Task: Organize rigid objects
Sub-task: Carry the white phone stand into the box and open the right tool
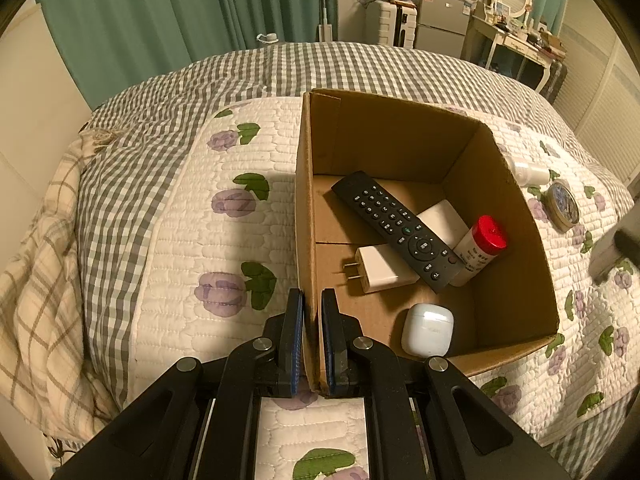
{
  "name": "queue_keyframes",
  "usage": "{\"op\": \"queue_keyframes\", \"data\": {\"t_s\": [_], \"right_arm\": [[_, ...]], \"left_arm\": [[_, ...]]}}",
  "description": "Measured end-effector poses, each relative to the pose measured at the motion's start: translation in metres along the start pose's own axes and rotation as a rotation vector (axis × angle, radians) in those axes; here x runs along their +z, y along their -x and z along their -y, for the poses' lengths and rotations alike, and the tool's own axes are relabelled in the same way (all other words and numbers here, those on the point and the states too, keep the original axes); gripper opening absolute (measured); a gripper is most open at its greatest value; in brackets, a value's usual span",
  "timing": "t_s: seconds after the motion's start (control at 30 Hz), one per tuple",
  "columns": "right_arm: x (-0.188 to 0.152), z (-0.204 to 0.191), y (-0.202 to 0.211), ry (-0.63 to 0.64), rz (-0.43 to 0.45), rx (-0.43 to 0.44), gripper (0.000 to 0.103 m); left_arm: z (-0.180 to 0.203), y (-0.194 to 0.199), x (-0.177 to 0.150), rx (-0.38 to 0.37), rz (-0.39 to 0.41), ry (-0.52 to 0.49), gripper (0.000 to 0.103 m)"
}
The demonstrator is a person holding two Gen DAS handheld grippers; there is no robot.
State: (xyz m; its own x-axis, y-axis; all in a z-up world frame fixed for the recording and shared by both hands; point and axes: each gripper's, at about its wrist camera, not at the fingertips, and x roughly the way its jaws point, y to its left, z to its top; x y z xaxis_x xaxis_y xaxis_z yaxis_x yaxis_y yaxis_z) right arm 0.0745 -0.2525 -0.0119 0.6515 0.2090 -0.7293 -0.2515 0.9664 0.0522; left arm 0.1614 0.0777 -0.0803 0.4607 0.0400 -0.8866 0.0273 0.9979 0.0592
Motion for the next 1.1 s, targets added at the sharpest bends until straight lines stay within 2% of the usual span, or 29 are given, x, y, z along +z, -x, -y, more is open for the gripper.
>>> {"op": "queue_keyframes", "data": {"t_s": [0.2,0.4,0.57,0.7,0.93,1.1], "right_arm": [[0.039,-0.040,0.021,0.084,0.073,0.064,0.064],[0.060,-0.092,0.012,0.171,0.075,0.147,0.064],[0.058,-0.131,-0.014,0.207,0.028,0.226,0.064],[0.050,-0.154,-0.040,0.234,-0.027,0.250,0.064],[0.031,-0.170,-0.081,0.262,-0.131,0.264,0.064],[0.021,-0.173,-0.094,0.289,-0.176,0.274,0.064]], "left_arm": [[0.000,0.000,0.000,-0.011,0.002,0.001,0.008],[-0.001,0.000,0.001,-0.020,0.001,0.003,0.008],[-0.002,0.000,0.001,-0.032,0.002,0.003,0.008],[-0.003,0.001,0.001,-0.039,0.003,0.002,0.008],[-0.006,0.000,0.000,-0.058,0.005,0.000,0.008],[-0.004,0.000,0.000,-0.049,0.012,-0.010,0.008]]}}
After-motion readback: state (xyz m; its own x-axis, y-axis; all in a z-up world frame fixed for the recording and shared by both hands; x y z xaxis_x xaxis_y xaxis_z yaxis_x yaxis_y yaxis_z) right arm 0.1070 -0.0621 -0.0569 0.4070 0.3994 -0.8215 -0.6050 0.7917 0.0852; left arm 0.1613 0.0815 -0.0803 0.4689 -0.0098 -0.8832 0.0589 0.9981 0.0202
